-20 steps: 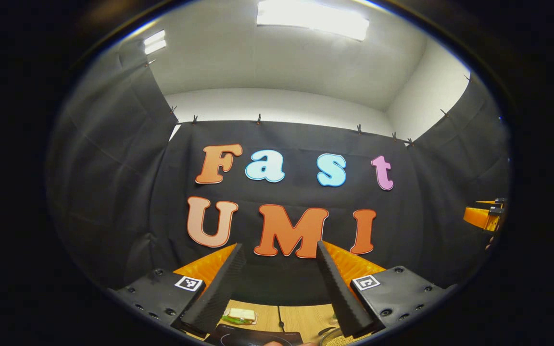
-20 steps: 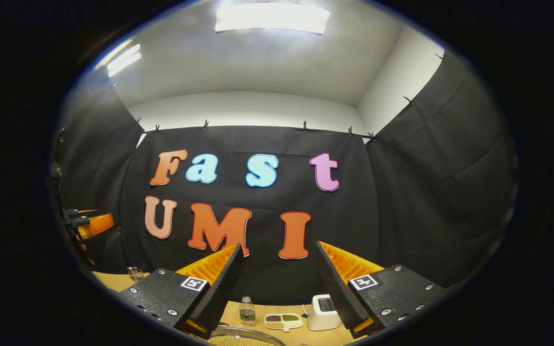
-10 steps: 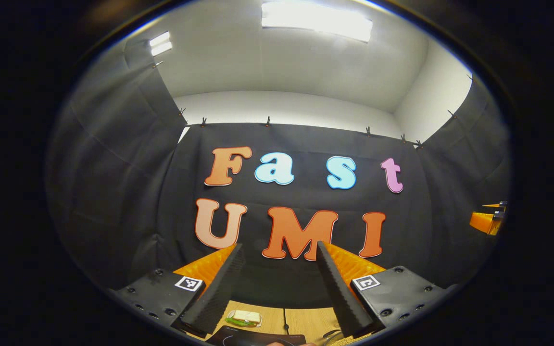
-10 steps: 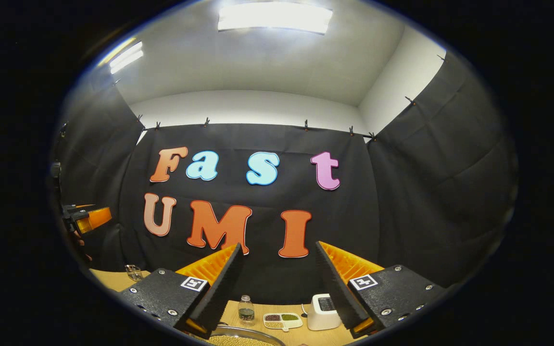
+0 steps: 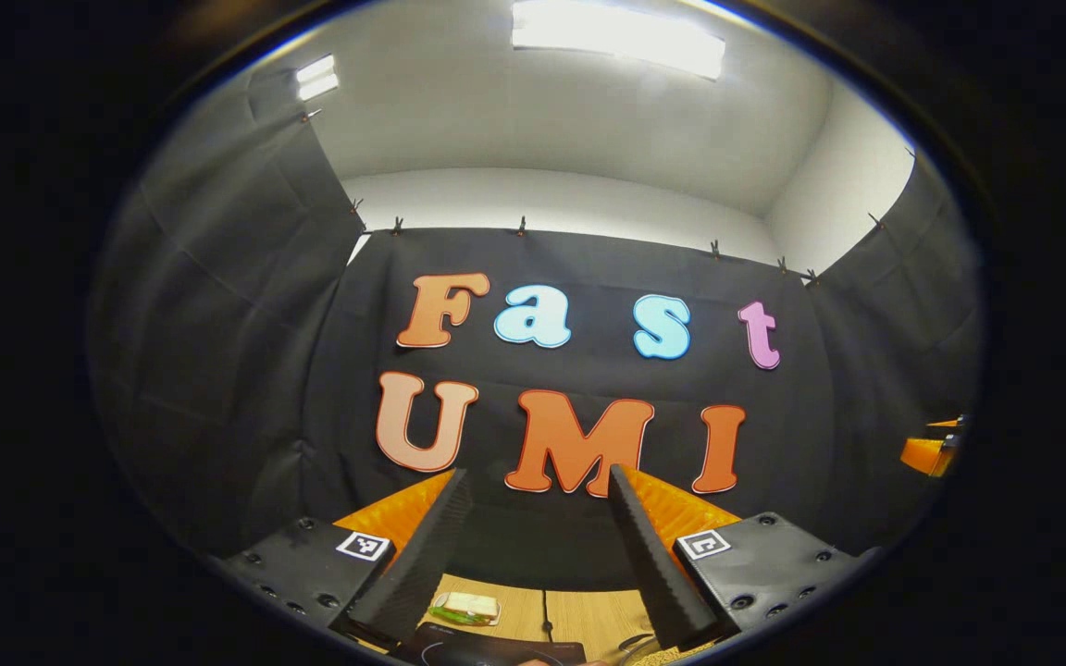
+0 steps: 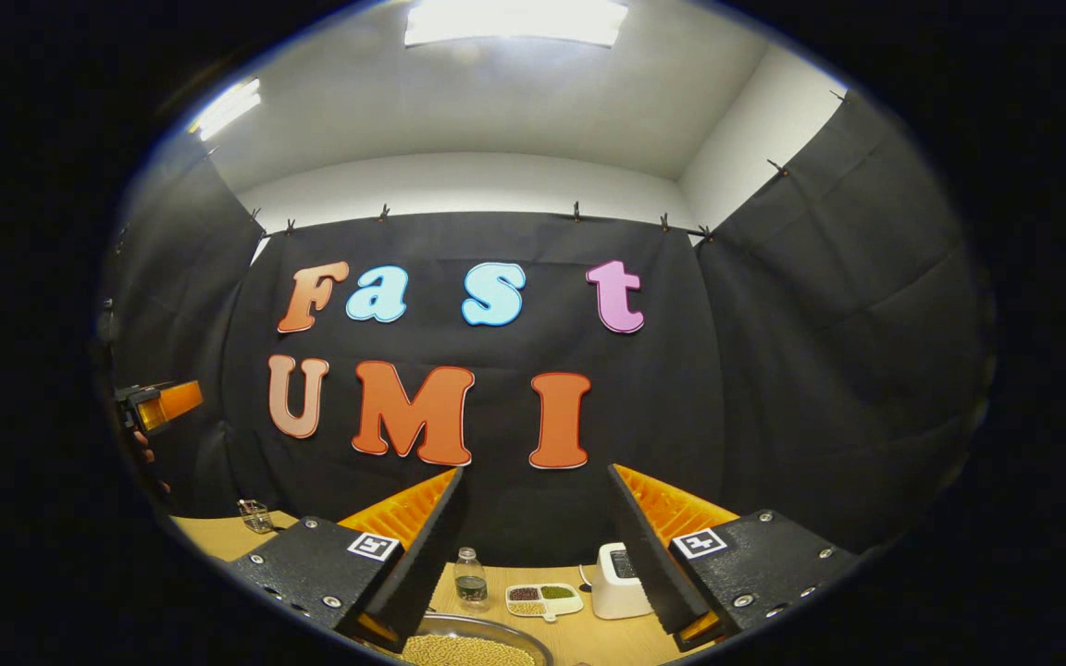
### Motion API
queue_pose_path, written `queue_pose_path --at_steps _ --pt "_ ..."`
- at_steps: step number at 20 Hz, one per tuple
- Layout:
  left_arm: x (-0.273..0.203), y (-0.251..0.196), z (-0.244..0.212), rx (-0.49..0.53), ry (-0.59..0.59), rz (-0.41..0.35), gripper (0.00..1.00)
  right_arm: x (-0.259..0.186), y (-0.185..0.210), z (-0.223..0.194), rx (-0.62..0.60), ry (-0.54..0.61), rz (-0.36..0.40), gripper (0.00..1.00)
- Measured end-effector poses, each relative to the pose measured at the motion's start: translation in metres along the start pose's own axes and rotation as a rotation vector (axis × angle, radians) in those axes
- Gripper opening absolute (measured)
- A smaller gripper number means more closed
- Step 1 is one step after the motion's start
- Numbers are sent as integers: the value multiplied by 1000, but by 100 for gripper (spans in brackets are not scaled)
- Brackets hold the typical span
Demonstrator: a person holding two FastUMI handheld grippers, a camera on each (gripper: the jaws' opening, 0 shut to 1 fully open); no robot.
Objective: First push the handle of the pot to place it horizontally, then grasp the pot with both hands and set it on the induction cooktop.
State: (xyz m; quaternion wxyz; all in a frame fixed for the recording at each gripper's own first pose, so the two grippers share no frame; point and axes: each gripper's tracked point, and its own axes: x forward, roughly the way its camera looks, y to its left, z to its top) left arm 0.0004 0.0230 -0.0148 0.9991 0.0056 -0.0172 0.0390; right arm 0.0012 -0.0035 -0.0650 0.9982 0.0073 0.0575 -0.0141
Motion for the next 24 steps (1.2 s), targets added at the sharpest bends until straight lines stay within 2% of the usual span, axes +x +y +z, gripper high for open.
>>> queue_pose_path --at_steps 4,9,12,16,18,24 --pt "3 -2 -7 -3 22 -4 97 0 -7 -28 -6 74 -19 92" --pt "5 -4 -16 2 40 -2 97 -9 -4 -64 34 167 -3 94" --pt "7 -3 -24 9 56 2 97 -16 -4 -94 45 252 6 92" --pt "7 -3 -29 15 64 6 97 -30 -8 -131 67 379 11 82" --pt "8 0 -31 24 67 12 97 -40 -12 -151 81 446 5 69" --pt "9 6 -30 46 62 27 97 -63 -5 -197 138 589 35 58"
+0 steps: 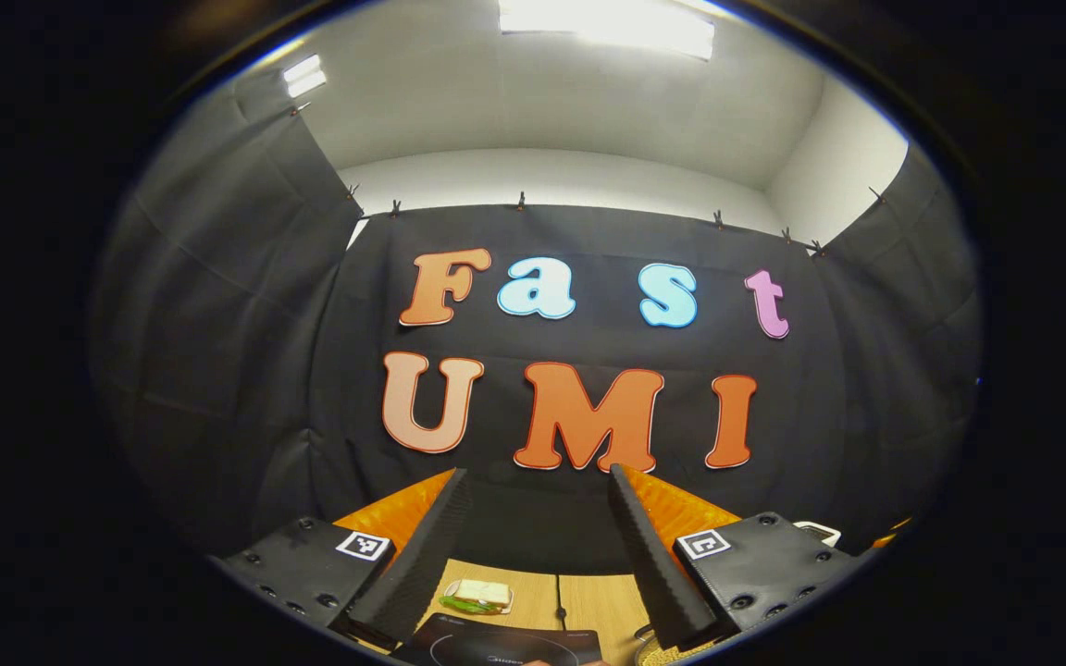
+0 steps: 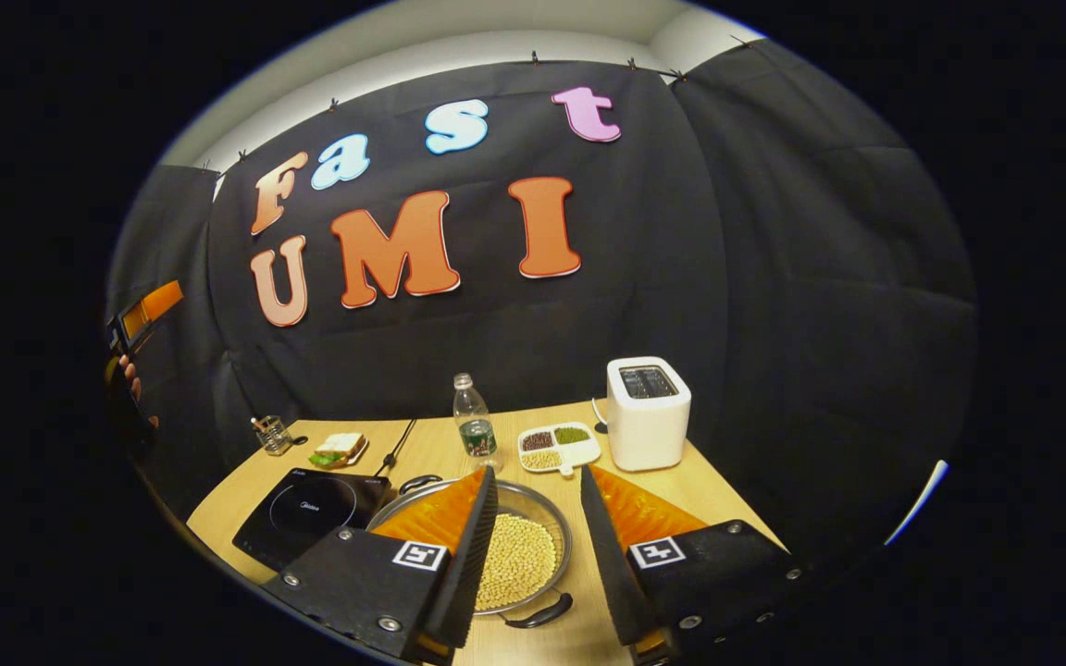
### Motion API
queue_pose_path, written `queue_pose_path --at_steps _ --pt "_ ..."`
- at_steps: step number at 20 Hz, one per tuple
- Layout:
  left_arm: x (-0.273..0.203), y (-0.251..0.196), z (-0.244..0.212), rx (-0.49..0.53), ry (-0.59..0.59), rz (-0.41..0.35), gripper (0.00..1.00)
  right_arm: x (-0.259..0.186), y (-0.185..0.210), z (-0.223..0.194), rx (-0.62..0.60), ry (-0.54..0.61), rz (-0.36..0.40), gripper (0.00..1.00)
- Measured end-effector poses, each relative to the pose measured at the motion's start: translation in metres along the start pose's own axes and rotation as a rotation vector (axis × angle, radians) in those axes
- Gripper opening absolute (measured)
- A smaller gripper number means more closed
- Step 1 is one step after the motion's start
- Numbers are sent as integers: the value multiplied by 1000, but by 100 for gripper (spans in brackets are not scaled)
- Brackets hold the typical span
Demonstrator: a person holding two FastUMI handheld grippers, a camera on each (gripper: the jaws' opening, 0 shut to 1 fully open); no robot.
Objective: First push the handle of the pot to place it horizontally, then grasp the pot with both hands and set it on the induction cooktop.
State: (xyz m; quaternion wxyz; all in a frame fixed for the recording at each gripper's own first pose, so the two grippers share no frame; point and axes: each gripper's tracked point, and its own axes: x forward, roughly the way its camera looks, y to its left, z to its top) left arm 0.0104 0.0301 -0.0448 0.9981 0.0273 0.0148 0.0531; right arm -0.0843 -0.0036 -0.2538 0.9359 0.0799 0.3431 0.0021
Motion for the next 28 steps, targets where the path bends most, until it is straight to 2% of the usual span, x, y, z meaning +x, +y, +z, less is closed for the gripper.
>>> queue_pose_path --at_steps 2,7,10,11,13,15,20,23,28 --pt "-2 2 -1 1 2 2 97 0 5 -23 7 63 25 53" --pt "0 10 -5 7 12 17 97 -10 7 -66 9 172 28 45" --pt "-2 9 -4 14 10 16 97 -13 10 -83 9 193 39 38" --pt "-1 9 -2 17 4 17 97 -13 8 -91 12 208 36 27" --pt "0 10 1 22 -4 17 97 -16 14 -113 33 266 55 15" --pt "-1 8 2 20 -4 11 97 -19 22 -132 44 319 79 10" --pt "1 7 -8 0 18 3 97 -28 36 -180 78 445 120 5" --pt "5 9 -15 -3 39 7 97 -32 53 -201 126 515 187 2" --pt "8 9 -25 -13 61 2 96 -19 54 -229 212 615 169 0"
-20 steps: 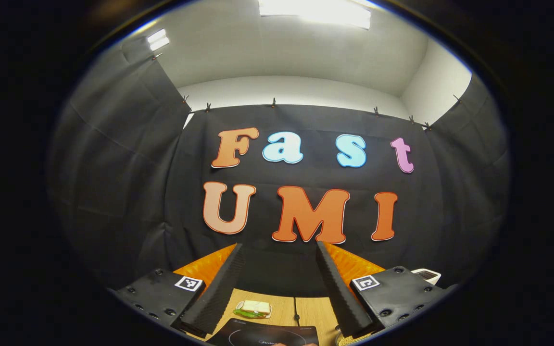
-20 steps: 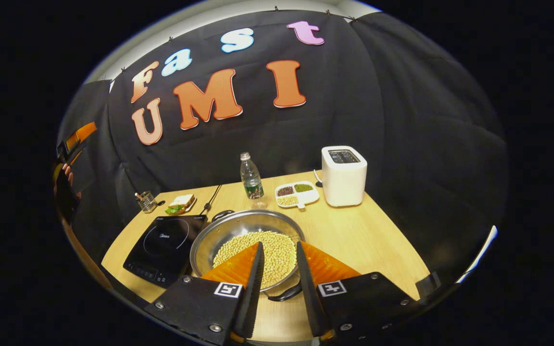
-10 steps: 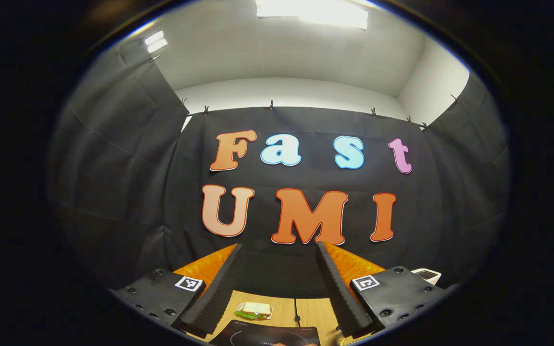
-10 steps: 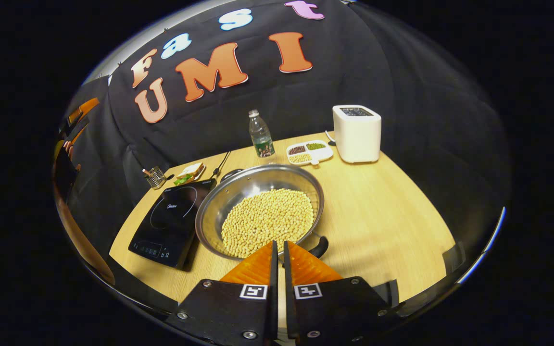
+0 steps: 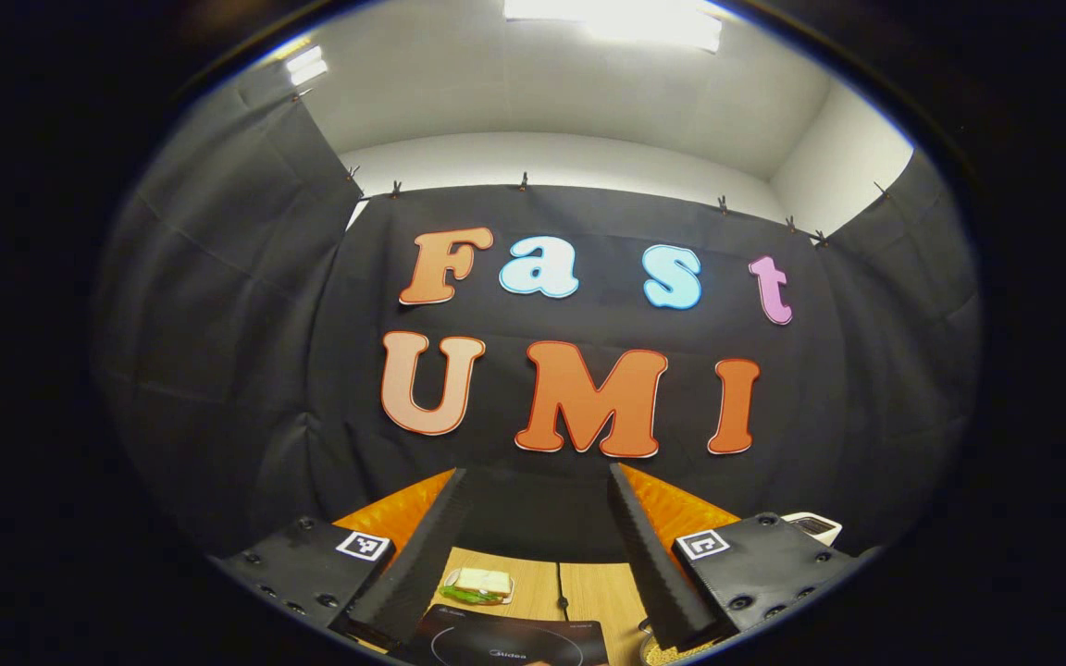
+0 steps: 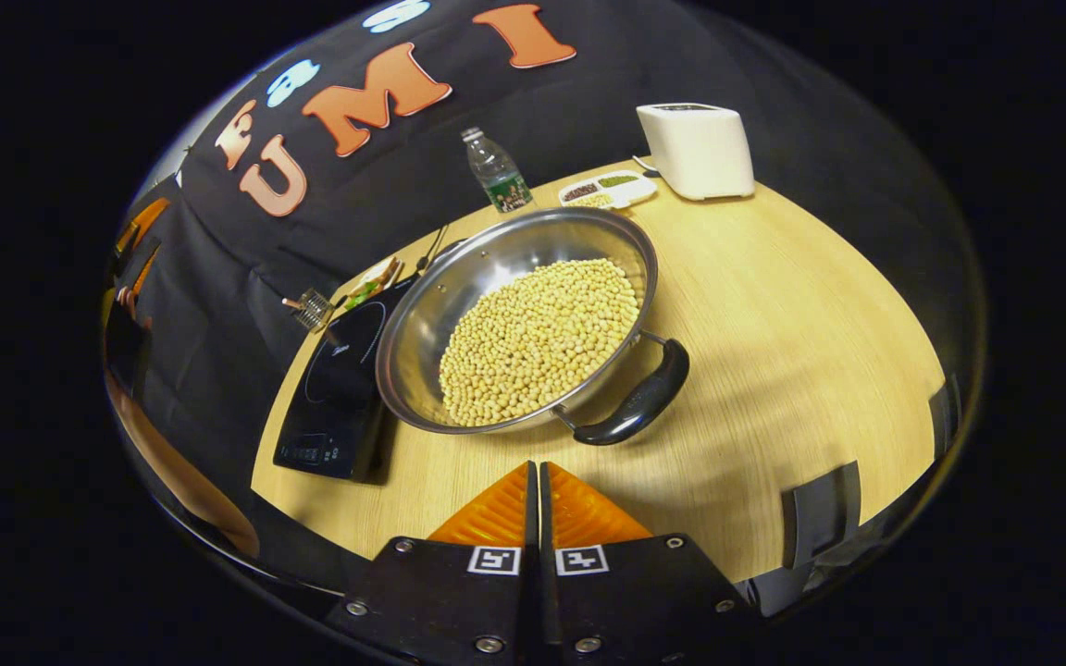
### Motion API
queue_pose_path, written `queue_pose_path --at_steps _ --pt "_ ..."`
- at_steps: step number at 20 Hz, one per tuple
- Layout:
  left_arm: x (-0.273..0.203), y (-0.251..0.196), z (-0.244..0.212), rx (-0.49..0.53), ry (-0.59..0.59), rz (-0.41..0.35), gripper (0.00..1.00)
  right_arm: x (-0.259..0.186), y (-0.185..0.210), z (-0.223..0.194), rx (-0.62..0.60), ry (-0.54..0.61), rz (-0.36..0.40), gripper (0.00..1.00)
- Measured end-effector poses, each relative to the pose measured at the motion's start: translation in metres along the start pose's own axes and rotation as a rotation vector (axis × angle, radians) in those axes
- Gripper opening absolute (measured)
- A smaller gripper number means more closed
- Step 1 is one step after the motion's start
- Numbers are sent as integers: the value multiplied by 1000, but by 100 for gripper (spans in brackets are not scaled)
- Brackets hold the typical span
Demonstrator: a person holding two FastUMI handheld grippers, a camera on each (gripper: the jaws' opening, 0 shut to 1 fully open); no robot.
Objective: First push the handle of the pot to place it horizontally, then grasp the pot with both hands and set it on the induction cooktop.
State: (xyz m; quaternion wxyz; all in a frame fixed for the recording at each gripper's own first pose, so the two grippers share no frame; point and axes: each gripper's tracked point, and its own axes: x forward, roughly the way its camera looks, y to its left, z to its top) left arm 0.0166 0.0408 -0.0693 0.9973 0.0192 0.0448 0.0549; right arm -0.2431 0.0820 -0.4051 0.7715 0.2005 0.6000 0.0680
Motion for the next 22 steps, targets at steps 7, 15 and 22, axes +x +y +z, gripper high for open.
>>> queue_pose_path --at_steps 7,15,22 --pt "7 4 -8 -2 16 5 97 15 -1 6 64 77 -9 0" --pt "15 24 -23 24 38 52 97 31 -18 17 187 156 -17 0" --pt "15 32 -27 37 50 64 96 32 -43 37 172 143 -72 0"
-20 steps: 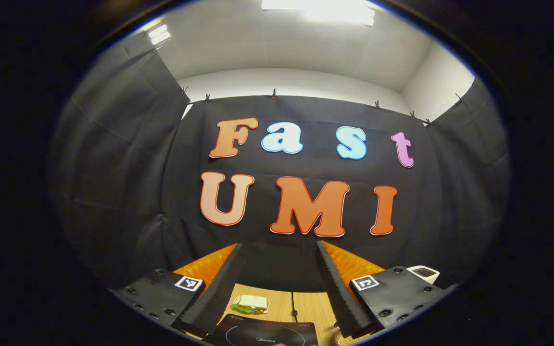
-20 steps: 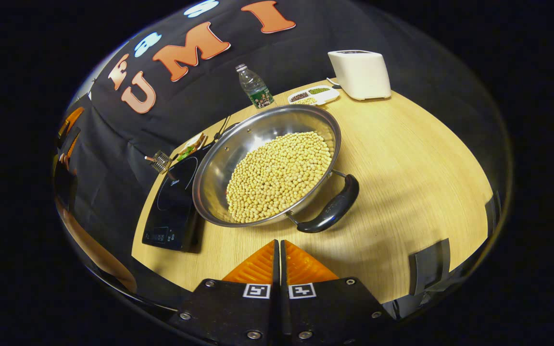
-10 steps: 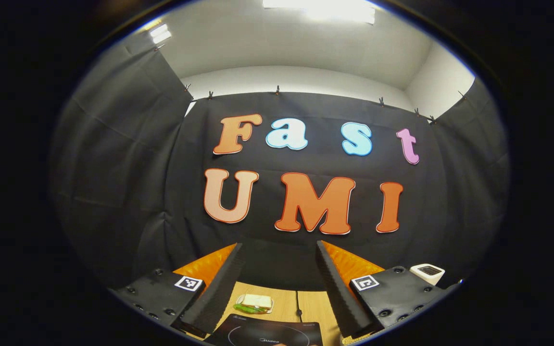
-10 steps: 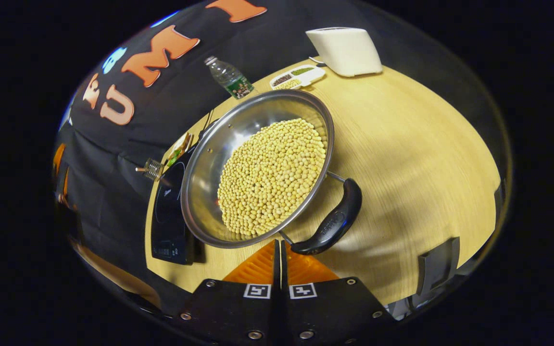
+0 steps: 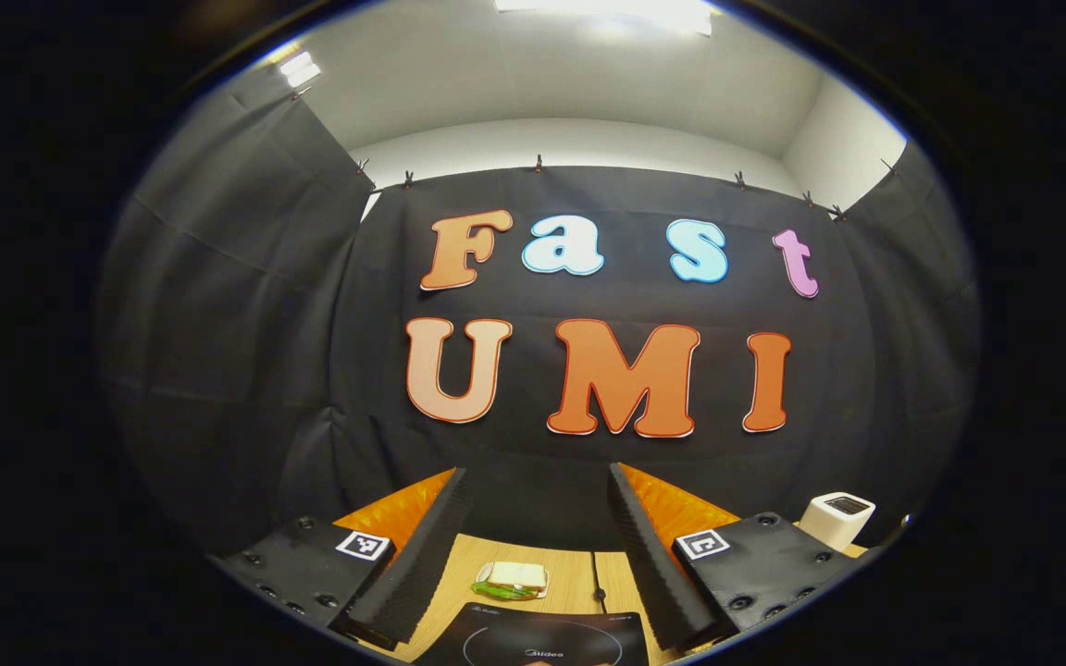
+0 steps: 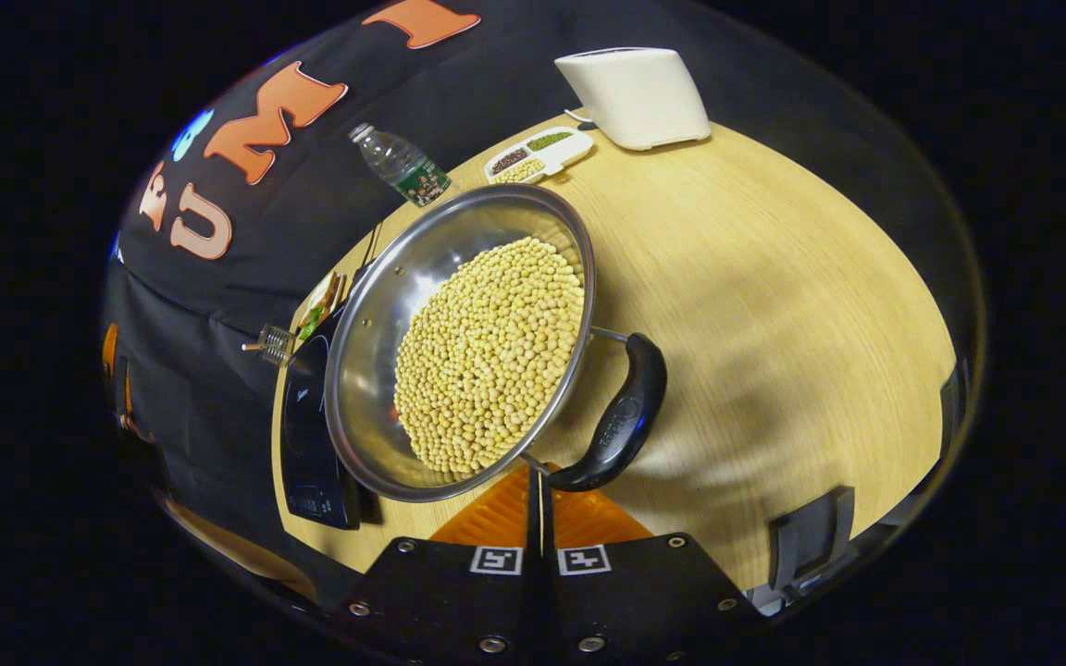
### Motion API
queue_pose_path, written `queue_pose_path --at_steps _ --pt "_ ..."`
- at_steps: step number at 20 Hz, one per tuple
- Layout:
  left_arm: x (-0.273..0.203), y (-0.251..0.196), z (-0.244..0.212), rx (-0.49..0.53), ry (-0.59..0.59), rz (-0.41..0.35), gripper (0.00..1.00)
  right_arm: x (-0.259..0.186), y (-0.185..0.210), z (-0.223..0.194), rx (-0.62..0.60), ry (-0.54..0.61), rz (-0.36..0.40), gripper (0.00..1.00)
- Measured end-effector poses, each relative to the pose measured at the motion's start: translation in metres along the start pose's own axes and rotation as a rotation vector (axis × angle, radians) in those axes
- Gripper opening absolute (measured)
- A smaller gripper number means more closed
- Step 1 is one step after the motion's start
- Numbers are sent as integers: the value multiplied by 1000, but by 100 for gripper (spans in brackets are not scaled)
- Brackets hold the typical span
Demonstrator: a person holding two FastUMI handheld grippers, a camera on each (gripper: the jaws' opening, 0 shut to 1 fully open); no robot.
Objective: First push the handle of the pot to place it horizontally, then grasp the pot with both hands and set it on the induction cooktop.
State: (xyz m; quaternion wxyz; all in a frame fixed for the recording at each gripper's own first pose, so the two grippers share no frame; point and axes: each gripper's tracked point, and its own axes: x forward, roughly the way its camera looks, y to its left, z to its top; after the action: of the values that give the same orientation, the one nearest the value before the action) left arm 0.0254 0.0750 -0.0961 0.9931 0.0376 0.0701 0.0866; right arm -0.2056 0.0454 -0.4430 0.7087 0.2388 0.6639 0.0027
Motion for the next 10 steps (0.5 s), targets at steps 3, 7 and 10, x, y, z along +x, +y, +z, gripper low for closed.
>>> queue_pose_path --at_steps 3,7,10 --pt "-1 0 0 -2 1 -8 96 -3 -6 13 -11 -21 -27 0" --pt "-5 0 4 19 -3 -14 96 -1 -11 21 -27 -18 -46 0" --pt "-8 1 9 30 -12 -18 97 0 -14 31 -30 -21 -53 0"
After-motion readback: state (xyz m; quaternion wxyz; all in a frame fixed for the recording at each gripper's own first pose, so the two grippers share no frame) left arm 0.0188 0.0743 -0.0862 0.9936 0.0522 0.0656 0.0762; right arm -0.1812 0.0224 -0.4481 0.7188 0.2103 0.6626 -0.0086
